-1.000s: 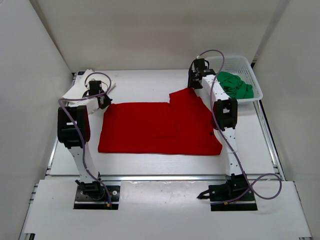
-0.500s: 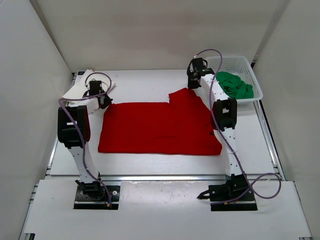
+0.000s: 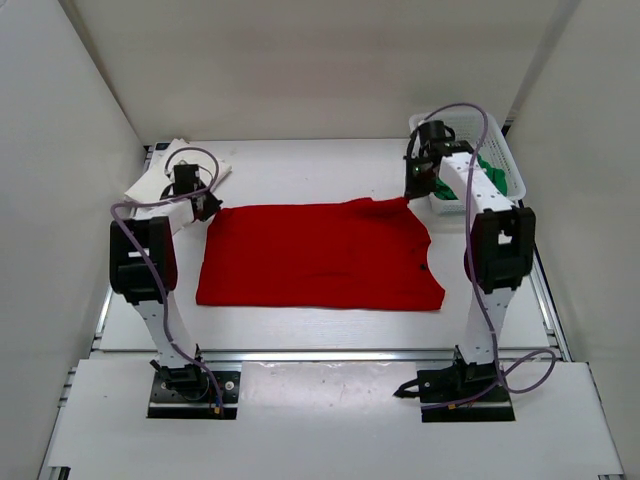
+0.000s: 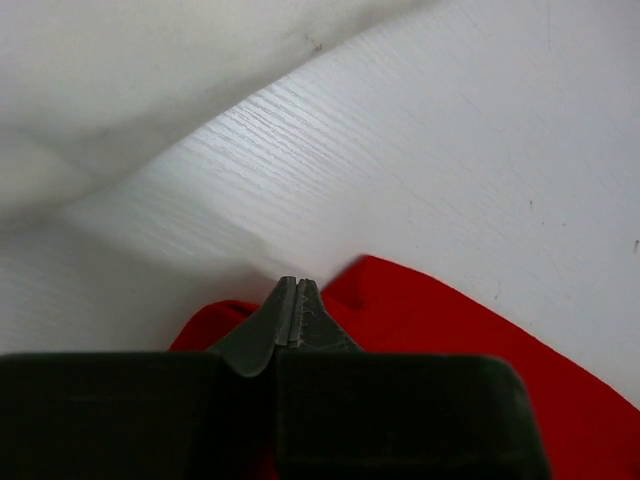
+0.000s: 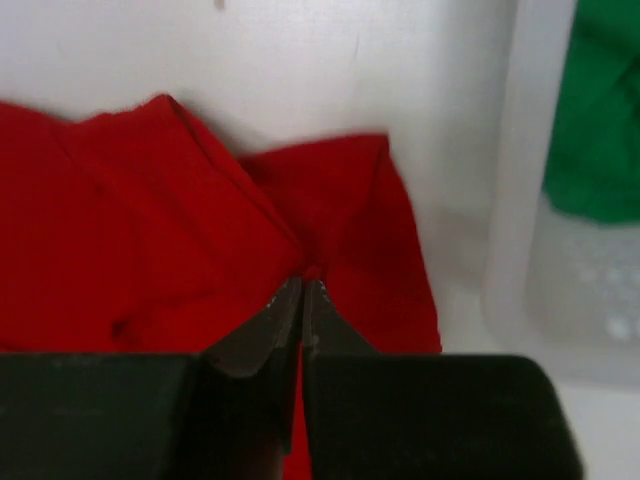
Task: Fold and stack the t-shirts
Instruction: Fold the other side of the tshirt into a rectangle
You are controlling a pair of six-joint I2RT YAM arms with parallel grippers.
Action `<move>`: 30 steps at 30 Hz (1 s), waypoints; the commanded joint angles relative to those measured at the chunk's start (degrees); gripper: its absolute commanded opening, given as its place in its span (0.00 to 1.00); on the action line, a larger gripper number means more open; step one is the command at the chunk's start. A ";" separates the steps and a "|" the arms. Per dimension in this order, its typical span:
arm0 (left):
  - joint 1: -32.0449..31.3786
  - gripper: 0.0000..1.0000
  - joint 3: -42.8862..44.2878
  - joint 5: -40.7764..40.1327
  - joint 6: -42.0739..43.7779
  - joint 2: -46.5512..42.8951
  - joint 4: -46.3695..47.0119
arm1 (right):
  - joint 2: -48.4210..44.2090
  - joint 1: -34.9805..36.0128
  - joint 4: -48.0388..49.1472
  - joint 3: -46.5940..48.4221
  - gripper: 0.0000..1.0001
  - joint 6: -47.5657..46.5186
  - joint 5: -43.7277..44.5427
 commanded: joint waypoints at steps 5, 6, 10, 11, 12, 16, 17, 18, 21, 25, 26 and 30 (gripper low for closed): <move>1.23 0.00 -3.94 0.67 -0.40 -9.30 1.22 | -16.88 2.71 9.90 -21.98 0.00 2.07 5.05; 1.41 0.00 -5.16 0.49 -0.05 -10.71 0.96 | -19.25 2.89 11.31 -24.97 0.00 2.51 5.84; 3.25 0.00 -12.11 0.58 -0.40 -17.30 4.11 | -27.59 2.89 14.48 -34.20 0.00 5.06 8.74; 3.17 0.00 -12.82 0.66 -1.01 -17.57 4.47 | -29.01 2.89 15.09 -35.62 0.00 5.41 8.75; 3.52 0.00 -13.35 0.75 -0.49 -18.27 4.39 | -31.81 2.71 16.14 -38.86 0.00 6.20 8.83; 4.65 0.00 -16.15 2.50 -1.36 -20.64 3.42 | -39.73 3.24 18.79 -45.73 0.00 7.79 8.74; 5.18 0.00 -16.95 2.34 -1.71 -20.91 4.29 | -41.14 3.24 18.44 -46.70 0.00 8.05 9.10; 5.36 0.00 -18.43 2.94 -1.89 -22.22 4.30 | -41.85 3.59 18.61 -47.93 0.00 8.14 9.27; 6.33 0.00 -19.94 4.26 -1.28 -23.28 4.30 | -45.71 5.08 19.49 -52.23 0.00 8.67 10.58; 5.19 0.00 -19.94 2.60 -0.39 -22.58 2.80 | -50.37 6.84 19.84 -58.64 0.00 11.12 12.96; 5.54 0.00 -20.46 3.56 -0.83 -22.06 2.98 | -52.21 7.19 20.45 -60.49 0.00 11.39 13.14; 5.98 0.00 -20.38 5.14 -0.84 -18.81 2.02 | -57.84 6.84 22.56 -66.21 0.00 14.46 12.35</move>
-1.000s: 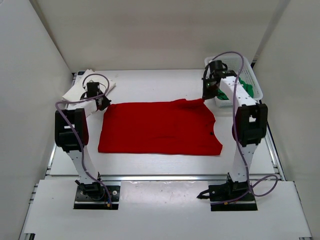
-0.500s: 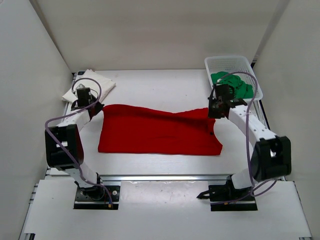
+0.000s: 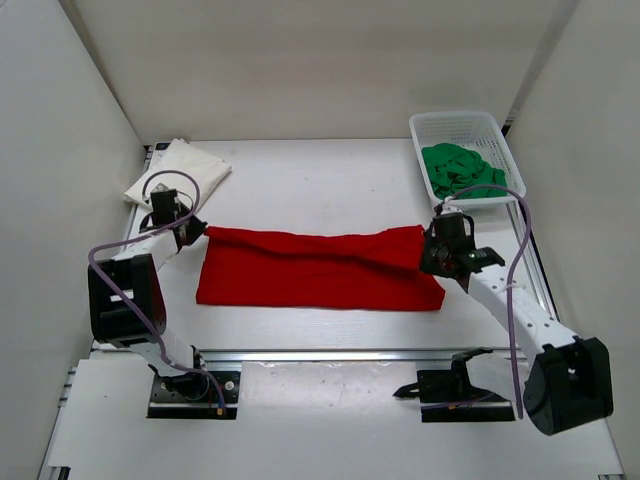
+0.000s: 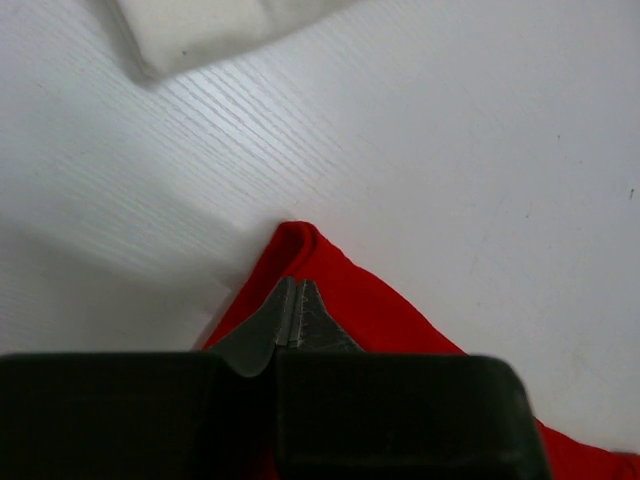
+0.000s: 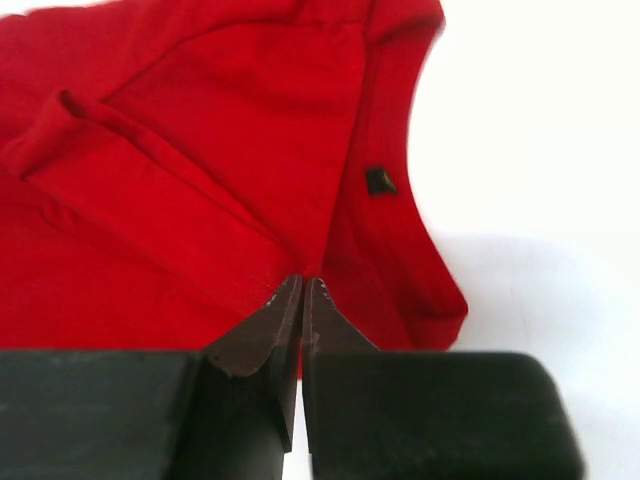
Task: Fold and stack the t-shirts
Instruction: Fold the other side of the tshirt into a rectangle
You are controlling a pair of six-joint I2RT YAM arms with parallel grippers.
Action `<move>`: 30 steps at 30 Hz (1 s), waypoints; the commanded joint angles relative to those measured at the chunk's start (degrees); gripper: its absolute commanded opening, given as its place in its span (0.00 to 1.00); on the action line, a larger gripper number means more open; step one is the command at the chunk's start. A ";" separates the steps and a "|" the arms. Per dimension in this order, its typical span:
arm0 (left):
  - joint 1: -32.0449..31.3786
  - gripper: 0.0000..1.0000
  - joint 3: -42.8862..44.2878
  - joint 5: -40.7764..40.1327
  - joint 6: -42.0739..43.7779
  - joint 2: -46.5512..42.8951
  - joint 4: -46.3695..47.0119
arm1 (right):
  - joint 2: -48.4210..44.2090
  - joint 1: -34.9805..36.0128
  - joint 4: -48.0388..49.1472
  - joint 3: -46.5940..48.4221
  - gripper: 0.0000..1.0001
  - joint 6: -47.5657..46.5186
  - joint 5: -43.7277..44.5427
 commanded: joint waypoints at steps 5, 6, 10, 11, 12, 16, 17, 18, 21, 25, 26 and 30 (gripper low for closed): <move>1.15 0.07 -0.18 2.29 0.39 3.28 -2.02 | -10.78 -0.54 6.07 -11.10 0.00 7.08 -0.89; 1.59 0.14 -0.27 2.55 0.30 3.46 -1.75 | -11.31 -1.50 6.51 -12.34 0.00 8.21 -2.13; 4.75 0.44 -2.29 5.80 -3.55 1.36 -0.45 | -14.82 -3.97 8.01 -17.70 0.04 9.89 -4.51; 5.11 0.46 -3.34 6.41 -4.18 -0.56 0.26 | -15.44 -3.89 8.45 -18.50 0.08 10.76 -4.16; 5.63 0.50 -5.00 6.59 -5.40 -2.93 1.57 | -15.88 -4.32 8.97 -18.59 0.15 10.34 -3.99; 4.77 0.51 -9.58 3.79 -8.75 -13.30 6.31 | -15.97 -4.24 8.37 -16.31 0.27 9.28 -2.05; 4.06 0.50 -10.03 3.61 -8.93 -14.81 7.55 | -16.58 -3.54 8.71 -15.44 0.32 8.93 -1.61; 2.49 0.50 -10.55 3.08 -8.58 -16.48 8.00 | -16.85 -2.14 9.15 -14.65 0.35 8.67 -1.26; -5.07 0.49 -11.26 2.20 -7.88 -18.77 8.35 | -14.06 3.12 13.09 -12.89 0.24 7.00 0.41; -18.50 0.46 -14.59 -2.09 -8.22 -18.26 10.63 | -0.81 6.92 19.43 -7.01 0.00 2.18 -8.08; -20.27 0.47 -16.17 -2.37 -8.66 -18.08 12.55 | 2.80 8.58 20.14 -4.21 0.00 1.46 -6.72; -20.73 0.44 -20.22 -2.55 -10.42 -18.16 15.73 | 10.38 11.84 22.77 -0.41 0.32 -1.44 -3.54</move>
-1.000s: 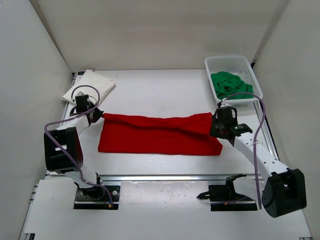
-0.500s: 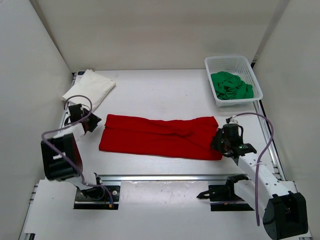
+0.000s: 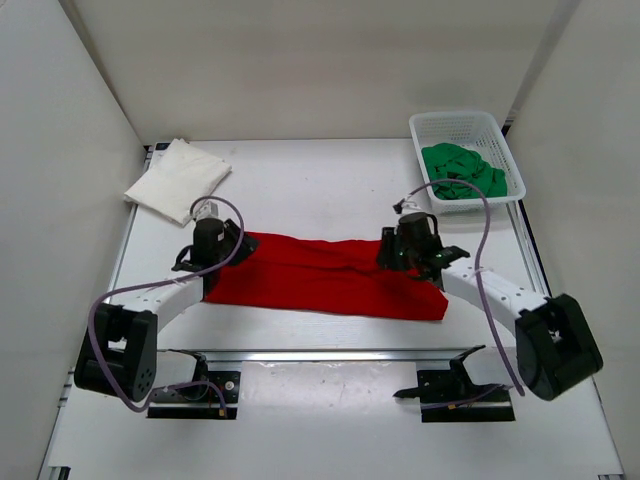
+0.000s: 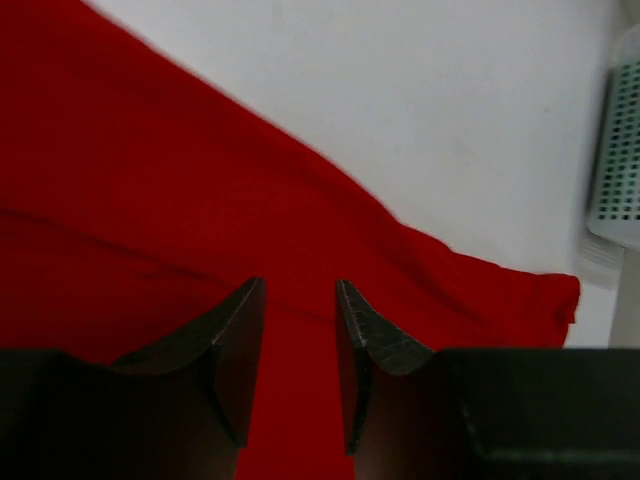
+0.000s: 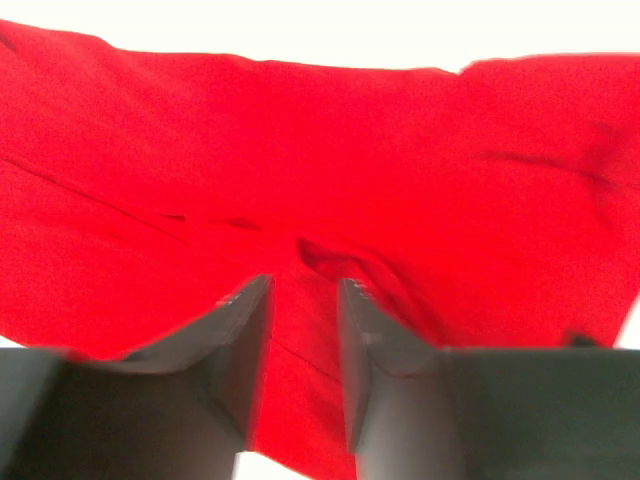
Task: Fold and stack the t-shirts
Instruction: Fold the other side of the tshirt into a rectangle
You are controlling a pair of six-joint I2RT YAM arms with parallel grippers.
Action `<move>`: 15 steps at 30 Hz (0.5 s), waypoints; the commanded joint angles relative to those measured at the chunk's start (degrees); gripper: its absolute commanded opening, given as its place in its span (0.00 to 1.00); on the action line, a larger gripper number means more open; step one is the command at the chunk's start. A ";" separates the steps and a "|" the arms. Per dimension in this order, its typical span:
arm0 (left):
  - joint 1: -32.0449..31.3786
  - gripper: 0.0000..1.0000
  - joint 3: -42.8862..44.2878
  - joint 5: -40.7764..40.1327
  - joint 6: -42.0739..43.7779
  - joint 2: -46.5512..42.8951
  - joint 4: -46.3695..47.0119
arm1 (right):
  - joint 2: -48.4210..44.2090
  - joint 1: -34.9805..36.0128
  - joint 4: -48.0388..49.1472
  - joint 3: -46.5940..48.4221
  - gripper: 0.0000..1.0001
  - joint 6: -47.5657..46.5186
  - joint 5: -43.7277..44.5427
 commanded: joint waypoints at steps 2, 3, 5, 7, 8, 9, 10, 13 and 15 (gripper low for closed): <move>1.48 0.43 -5.17 -1.78 -2.97 -0.81 4.70 | 6.46 1.12 6.74 4.06 0.43 -3.63 -2.12; 1.31 0.43 -5.79 -2.04 -3.15 -1.07 5.40 | 7.52 1.46 7.35 4.33 0.45 -3.71 -2.05; 0.34 0.42 -7.46 -2.30 -2.98 -1.77 5.94 | 10.07 1.99 6.92 5.64 0.47 -4.41 -1.79; -0.45 0.42 -8.00 -1.78 -2.19 -1.68 6.11 | 11.48 2.26 6.83 6.52 0.48 -4.94 -0.73; -0.71 0.42 -8.52 -2.04 -2.19 -1.17 6.11 | 12.19 2.17 6.74 6.79 0.48 -5.03 0.49; -1.67 0.42 -9.30 -1.95 -1.84 -1.25 6.55 | 12.45 2.17 6.13 7.05 0.48 -5.03 1.89; -1.94 0.42 -9.49 -2.39 -2.01 -1.42 6.81 | 12.72 2.34 5.78 7.14 0.48 -4.86 3.47; -2.56 0.42 -11.42 -2.39 -2.79 -1.51 8.48 | 12.63 2.34 5.69 6.18 0.27 -4.25 3.23; -1.95 0.41 -12.21 -0.90 -3.06 -0.90 9.10 | 12.72 3.48 5.08 5.39 0.09 -3.89 3.92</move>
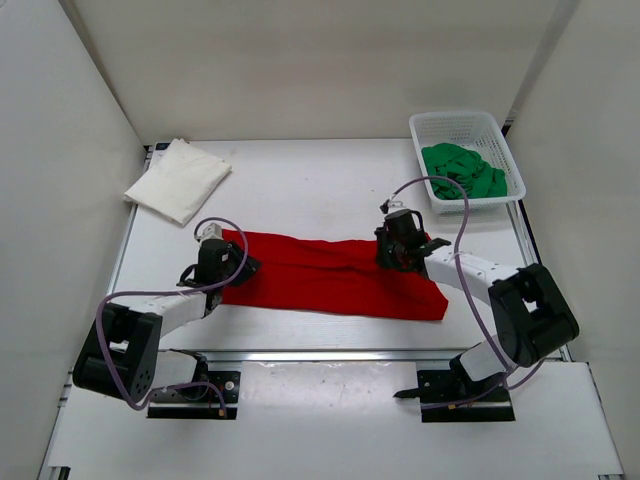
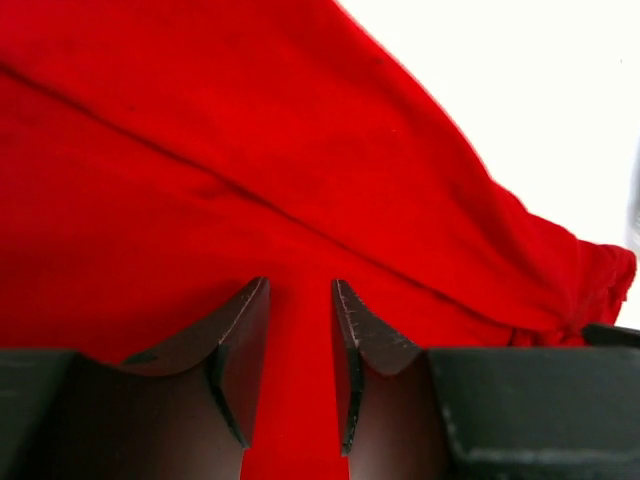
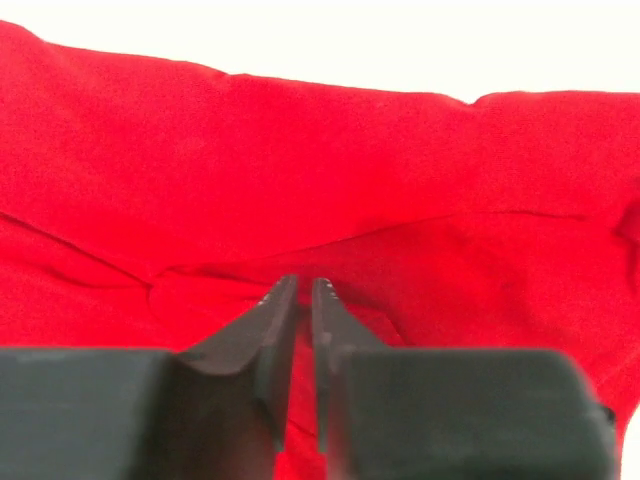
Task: Fold and stack the t-shirts
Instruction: Fold the other side of the tshirt into a rectangle
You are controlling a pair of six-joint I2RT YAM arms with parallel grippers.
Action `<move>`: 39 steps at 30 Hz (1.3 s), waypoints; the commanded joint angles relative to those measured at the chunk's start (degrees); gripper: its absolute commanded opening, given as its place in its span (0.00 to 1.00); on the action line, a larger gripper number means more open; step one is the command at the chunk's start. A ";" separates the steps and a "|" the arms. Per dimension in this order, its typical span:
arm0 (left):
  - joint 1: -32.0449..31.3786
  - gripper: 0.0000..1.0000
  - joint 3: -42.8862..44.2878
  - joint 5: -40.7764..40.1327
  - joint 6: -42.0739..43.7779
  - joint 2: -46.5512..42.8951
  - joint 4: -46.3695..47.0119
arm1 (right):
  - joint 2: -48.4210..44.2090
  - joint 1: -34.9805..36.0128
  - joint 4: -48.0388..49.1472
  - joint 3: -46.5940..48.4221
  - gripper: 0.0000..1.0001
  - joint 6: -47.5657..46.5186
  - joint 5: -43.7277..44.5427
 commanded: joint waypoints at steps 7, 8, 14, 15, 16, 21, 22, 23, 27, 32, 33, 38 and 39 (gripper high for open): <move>0.81 0.42 -0.63 1.01 -0.75 -2.30 2.98 | -7.98 6.87 -7.45 -2.92 0.01 5.70 6.48; 0.72 0.41 -0.54 1.01 -0.57 -2.65 2.81 | -8.87 7.84 -8.61 -3.18 0.00 6.84 6.74; 0.37 0.41 1.31 1.44 -1.36 -2.57 2.98 | -15.37 12.32 -10.21 -7.74 0.00 13.53 1.76; 0.11 0.40 1.22 1.62 -1.71 -2.13 3.24 | -15.38 12.42 -9.68 -8.01 0.00 14.75 0.61; 0.63 0.40 0.96 2.23 -2.06 -1.78 3.33 | -15.55 13.11 -7.85 -9.58 0.04 16.07 -3.41; 1.78 0.40 2.45 3.12 -1.98 -2.21 2.72 | -15.64 14.35 -3.43 -10.92 0.36 18.10 -10.65; 2.21 0.40 2.89 3.03 -2.15 -2.13 2.54 | -15.56 13.57 -4.48 -10.40 0.39 17.15 -10.66; 2.74 0.41 2.98 3.20 -2.50 -2.56 2.72 | -16.51 12.69 -5.62 -9.52 0.39 15.57 -9.79; 3.80 0.41 5.25 3.29 -4.44 0.06 4.47 | -22.22 1.19 -3.27 -9.43 0.15 12.83 -8.80; 6.16 0.40 10.97 4.08 -6.20 7.61 4.74 | -16.98 -17.88 4.98 -8.28 0.00 11.77 -11.27; 6.69 0.40 12.98 5.04 -6.81 9.63 4.91 | -14.70 -19.03 6.31 -7.85 0.02 12.04 -10.31; 10.03 0.39 17.91 6.45 -7.34 17.63 3.95 | -5.11 -27.65 14.84 -6.70 0.31 13.17 -9.42; 10.47 0.39 18.44 6.81 -7.51 18.34 3.51 | -4.23 -29.23 15.81 -6.70 0.33 12.83 -9.86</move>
